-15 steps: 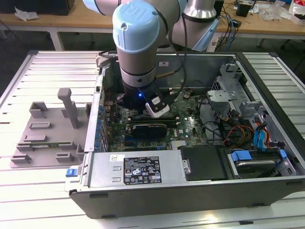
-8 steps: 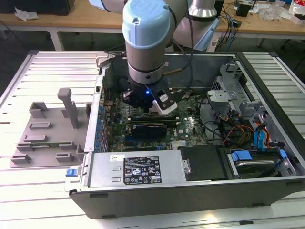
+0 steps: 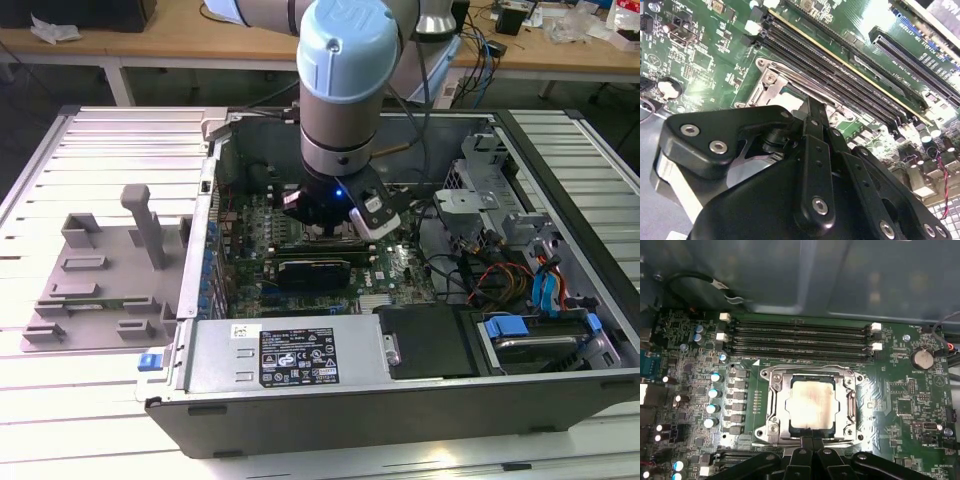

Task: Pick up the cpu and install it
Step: 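Install the second cpu locking lever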

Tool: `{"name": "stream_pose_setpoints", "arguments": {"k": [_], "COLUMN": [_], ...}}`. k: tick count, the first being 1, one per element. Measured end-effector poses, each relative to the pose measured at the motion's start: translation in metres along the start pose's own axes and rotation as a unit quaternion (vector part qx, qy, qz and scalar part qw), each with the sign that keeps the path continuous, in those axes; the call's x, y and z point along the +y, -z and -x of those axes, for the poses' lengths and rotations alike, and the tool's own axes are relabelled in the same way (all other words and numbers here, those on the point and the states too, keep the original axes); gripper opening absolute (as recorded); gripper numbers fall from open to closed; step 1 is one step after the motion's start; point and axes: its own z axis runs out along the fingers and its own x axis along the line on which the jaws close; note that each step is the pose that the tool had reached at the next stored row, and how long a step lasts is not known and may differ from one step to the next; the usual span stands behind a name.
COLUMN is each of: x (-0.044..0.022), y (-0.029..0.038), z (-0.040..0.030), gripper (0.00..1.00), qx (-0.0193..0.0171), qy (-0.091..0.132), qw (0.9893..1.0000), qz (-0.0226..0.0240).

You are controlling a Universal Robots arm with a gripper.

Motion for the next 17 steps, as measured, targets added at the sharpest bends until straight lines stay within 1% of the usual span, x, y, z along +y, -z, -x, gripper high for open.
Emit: {"name": "stream_pose_setpoints", "arguments": {"k": [4, 5, 6, 8, 9, 10, 11, 12, 14, 15, 16, 17], "x": [0.0075, 0.0117, 0.0167, 0.0192, 0.0198, 0.0203, 0.0209, 0.022, 0.0257, 0.0305, 0.0355, 0.0421], "y": [-0.0019, -0.003, -0.0041, -0.0047, -0.0049, -0.0049, -0.0051, -0.0054, -0.0061, -0.0074, -0.0085, -0.0101], "z": [0.0004, 0.0006, 0.0007, 0.0009, 0.0009, 0.0009, 0.001, 0.0011, 0.0012, 0.0014, 0.0017, 0.002], "gripper": [0.11, 0.11, 0.11, 0.11, 0.11, 0.11, 0.11, 0.11, 0.11, 0.11, 0.11, 0.11], "qx": [0.0, -0.0001, 0.0004, 0.0012, 0.0018, 0.0023, 0.0027, 0.003, 0.004, 0.0045, 0.0048, 0.0048], "qy": [0.0, 0.0, 0.0, 0.001, 0.001, 0.002, 0.002, 0.002, 0.003, 0.003, 0.004, 0.003], "qw": [1.0, 1.0, 1.0, 0.9997, 0.9995, 0.9992, 0.9988, 0.9985, 0.9976, 0.9967, 0.9964, 0.9963], "qz": [0.0, -0.0001, -0.0064, -0.0224, -0.0323, -0.0404, -0.0479, -0.0543, -0.0697, -0.0808, -0.0843, -0.0861]}}
